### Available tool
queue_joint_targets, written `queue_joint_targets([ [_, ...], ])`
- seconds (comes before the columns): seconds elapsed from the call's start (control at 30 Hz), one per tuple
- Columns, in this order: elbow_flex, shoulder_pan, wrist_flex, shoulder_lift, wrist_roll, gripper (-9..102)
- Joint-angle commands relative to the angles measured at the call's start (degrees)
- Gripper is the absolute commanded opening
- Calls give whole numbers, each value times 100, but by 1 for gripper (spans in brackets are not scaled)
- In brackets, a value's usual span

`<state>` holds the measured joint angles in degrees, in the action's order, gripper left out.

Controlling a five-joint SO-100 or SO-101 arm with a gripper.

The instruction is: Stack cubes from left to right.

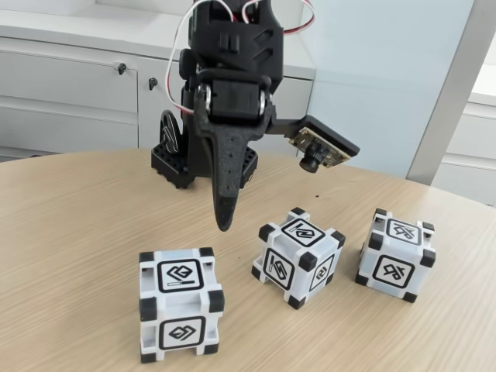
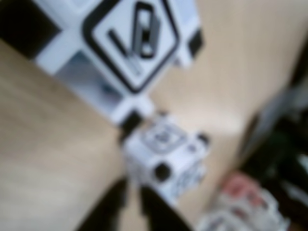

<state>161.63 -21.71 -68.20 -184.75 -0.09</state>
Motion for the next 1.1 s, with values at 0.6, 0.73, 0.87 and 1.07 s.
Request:
queue_joint_targets([
  [0.6,-510,53,97,-325,167,2],
  [0.73,-1283,70,97,-237,633,4],
  [0.87,-2092,79,88,-220,923,6],
  [1.07,-3059,396,88,132,1046,8],
])
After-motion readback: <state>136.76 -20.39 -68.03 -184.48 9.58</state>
